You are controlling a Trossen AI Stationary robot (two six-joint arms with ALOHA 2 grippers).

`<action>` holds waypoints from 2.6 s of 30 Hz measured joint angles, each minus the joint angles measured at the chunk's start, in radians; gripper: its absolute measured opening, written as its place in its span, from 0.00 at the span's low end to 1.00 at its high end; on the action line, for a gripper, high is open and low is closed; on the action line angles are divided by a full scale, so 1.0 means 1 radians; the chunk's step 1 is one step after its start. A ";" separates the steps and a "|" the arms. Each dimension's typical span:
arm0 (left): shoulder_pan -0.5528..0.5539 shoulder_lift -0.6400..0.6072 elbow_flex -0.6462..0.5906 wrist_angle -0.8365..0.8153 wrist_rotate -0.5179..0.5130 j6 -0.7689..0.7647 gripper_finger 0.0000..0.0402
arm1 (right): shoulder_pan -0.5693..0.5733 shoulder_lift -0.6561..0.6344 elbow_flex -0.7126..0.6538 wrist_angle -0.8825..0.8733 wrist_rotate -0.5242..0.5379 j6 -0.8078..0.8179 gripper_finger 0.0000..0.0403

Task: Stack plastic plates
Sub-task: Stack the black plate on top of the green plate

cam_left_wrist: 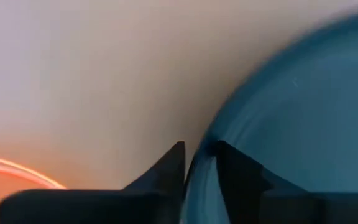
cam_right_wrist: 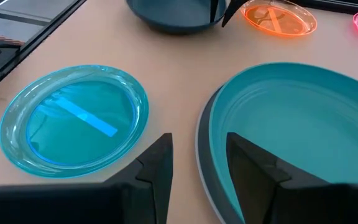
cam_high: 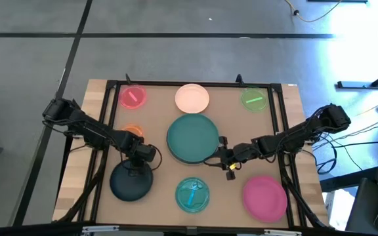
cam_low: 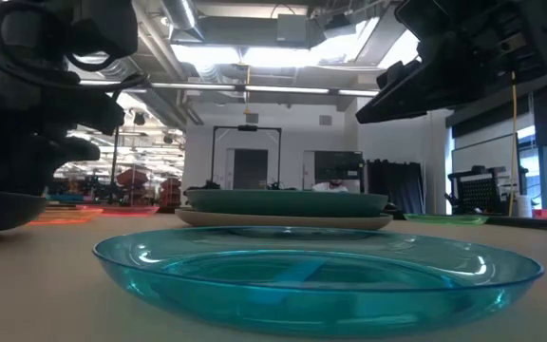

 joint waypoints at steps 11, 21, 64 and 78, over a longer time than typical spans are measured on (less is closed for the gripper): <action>0.037 -0.019 0.001 0.005 0.077 -0.002 0.02 | 0.002 0.000 0.000 -0.038 0.000 0.002 0.34; 0.119 -0.168 0.057 -0.007 -0.021 0.011 0.02 | 0.041 -0.051 0.000 -0.170 0.009 0.060 0.34; 0.417 0.147 0.151 0.796 -0.399 0.222 0.02 | 0.098 -0.077 0.000 -0.188 0.219 0.093 0.34; 0.430 0.149 0.151 0.792 -0.402 0.218 0.26 | 0.098 -0.077 0.000 -0.188 0.219 0.093 0.34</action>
